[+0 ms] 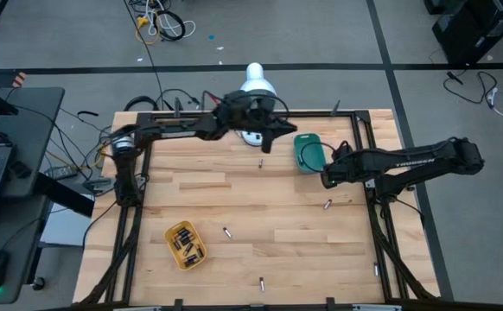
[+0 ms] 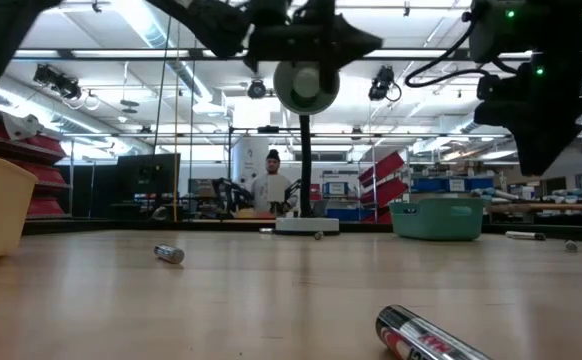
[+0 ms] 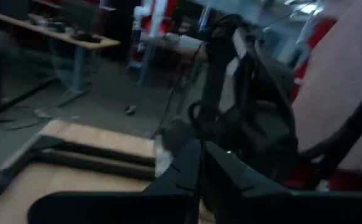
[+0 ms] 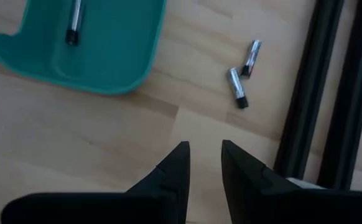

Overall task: Sort batteries
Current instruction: Put the silver battery into the green bin

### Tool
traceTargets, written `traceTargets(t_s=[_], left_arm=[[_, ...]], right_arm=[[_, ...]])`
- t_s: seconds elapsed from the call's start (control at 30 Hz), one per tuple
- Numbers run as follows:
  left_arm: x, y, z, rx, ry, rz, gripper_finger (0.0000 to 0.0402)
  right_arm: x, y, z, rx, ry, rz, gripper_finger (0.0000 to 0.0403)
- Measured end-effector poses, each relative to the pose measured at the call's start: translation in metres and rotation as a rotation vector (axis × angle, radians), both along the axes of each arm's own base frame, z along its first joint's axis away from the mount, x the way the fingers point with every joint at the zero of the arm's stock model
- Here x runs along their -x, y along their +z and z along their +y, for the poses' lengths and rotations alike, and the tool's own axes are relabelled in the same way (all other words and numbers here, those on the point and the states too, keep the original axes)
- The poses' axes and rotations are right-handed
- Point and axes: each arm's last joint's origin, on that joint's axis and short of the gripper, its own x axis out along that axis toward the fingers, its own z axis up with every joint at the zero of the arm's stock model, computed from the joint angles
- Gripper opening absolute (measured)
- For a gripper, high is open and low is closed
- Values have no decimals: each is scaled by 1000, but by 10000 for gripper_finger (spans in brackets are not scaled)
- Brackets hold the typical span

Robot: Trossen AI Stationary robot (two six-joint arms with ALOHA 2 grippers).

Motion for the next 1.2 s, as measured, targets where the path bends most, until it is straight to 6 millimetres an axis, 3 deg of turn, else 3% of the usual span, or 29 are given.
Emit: traceTargets(t_s=[0.23,0.63,0.87,1.0,1.2], left_arm=[[43,6,-17,-29,63,73,22],[114,4,-49,-28,293,73,21],[118,-10,-53,30,287,66,21],[116,-13,-59,35,244,86,21],[114,-13,-65,30,222,82,21]], right_arm=[[1,1,-10,25,-92,-22,76],[10,1,-32,29,-447,-78,75],[16,-1,-46,66,-602,-85,75],[19,-14,-55,67,-679,-99,75],[17,-42,-74,1,-562,-197,75]])
